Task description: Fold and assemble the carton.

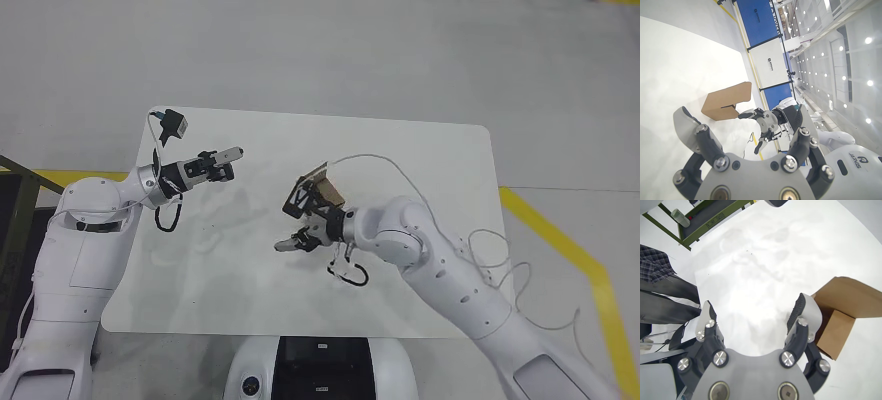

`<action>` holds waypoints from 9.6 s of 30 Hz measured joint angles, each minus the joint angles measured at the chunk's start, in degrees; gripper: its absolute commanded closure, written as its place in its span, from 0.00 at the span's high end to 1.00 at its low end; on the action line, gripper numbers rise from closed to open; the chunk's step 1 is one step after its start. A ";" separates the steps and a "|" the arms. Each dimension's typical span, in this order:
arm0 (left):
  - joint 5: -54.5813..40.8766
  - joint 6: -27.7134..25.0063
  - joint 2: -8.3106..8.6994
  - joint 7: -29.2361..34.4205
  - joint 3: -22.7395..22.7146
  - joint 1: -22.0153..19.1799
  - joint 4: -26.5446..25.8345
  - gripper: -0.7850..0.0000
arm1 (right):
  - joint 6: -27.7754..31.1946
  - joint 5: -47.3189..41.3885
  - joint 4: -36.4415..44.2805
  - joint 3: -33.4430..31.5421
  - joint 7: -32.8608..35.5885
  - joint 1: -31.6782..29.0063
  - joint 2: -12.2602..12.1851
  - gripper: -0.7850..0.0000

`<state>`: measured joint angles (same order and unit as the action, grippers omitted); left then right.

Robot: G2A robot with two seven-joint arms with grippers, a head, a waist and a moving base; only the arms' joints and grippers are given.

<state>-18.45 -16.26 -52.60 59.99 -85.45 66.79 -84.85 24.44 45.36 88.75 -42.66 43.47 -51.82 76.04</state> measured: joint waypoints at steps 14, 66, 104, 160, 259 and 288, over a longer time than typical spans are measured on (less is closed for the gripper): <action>0.00 0.00 0.00 0.00 0.00 0.00 0.00 1.00 | -3.81 5.13 -2.07 -0.37 -1.11 1.91 0.48 1.00; 0.00 0.00 0.00 0.00 0.00 0.00 0.00 1.00 | -2.16 23.21 4.01 -4.03 1.19 -3.50 -1.36 0.97; 0.00 0.00 0.00 0.00 0.00 0.00 0.00 1.00 | -3.34 25.35 -3.88 -3.72 -2.82 -1.40 -0.01 0.72; 0.00 0.00 0.00 0.00 0.00 0.00 0.00 1.00 | 4.91 20.36 5.16 -7.07 2.04 -6.42 -0.40 1.00; 0.00 0.00 0.00 0.00 0.00 0.00 0.00 1.00 | 13.41 15.55 3.75 -18.73 -23.83 -13.14 -4.33 1.00; 0.00 0.00 0.00 0.00 0.00 0.00 0.00 1.00 | 15.97 35.57 -24.39 -12.99 -53.28 -7.48 -3.50 1.00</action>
<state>-18.45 -16.26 -52.60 59.99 -85.45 66.79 -84.85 40.42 80.93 64.36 -55.64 -9.81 -59.30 72.54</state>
